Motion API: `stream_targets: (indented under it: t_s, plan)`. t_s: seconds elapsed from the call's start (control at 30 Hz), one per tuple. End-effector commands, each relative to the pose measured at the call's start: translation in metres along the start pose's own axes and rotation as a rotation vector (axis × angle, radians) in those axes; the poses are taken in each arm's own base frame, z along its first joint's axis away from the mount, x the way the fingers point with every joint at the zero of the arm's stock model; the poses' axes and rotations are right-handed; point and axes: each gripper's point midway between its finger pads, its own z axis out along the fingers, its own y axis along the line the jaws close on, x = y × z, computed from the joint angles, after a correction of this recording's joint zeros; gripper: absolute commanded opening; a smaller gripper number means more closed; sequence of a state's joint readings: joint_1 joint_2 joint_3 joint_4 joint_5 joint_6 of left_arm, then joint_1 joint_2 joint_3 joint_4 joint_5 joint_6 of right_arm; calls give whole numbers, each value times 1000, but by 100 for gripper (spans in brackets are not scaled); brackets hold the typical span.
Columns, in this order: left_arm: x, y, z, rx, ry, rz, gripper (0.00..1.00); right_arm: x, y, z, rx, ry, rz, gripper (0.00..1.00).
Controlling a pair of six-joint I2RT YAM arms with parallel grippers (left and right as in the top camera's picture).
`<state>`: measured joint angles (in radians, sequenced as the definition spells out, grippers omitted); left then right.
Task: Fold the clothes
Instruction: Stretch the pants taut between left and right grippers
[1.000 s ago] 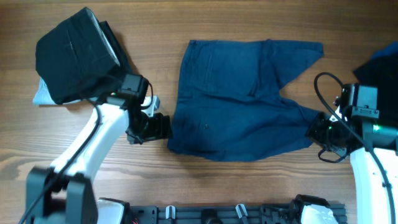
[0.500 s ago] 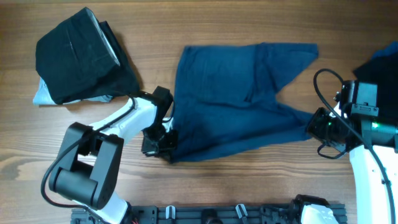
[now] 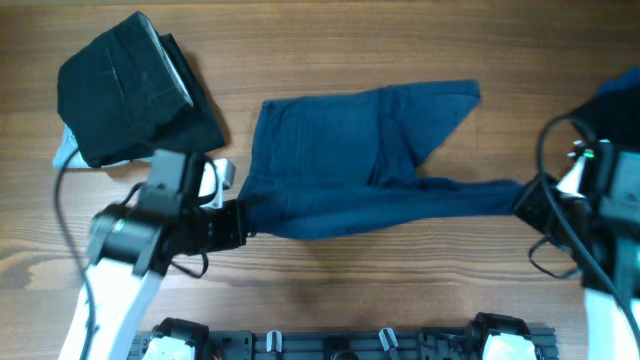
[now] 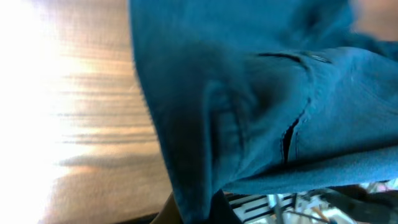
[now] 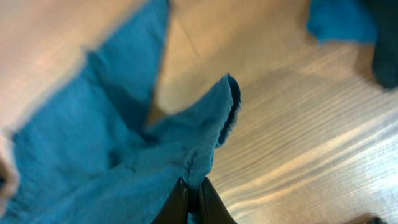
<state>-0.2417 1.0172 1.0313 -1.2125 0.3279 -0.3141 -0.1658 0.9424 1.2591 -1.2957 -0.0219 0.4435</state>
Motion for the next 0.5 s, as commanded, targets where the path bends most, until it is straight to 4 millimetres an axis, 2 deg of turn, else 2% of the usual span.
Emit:
stream_targets:
  t_s: [0.0,0.1,0.2,0.33,0.47]
  plan:
    - [-12,-15,-44,42,-167,32,4,-19,7,-42,-39,-109,-9,4]
    - [-19,-8,-60,-10,-251,-14,4,-23,10,-46,-49,-122,-9,4]
    - [-24,-6,-65,-25,-279,-36,4,-21,9,-42,-43,-101,-10,4]
    - [-17,-1,-57,-54,-216,-45,4,-23,8,-40,-30,-100,-18,4]
    - [-26,1,-46,-69,-187,-54,4,-30,14,-31,-40,-88,-16,4]
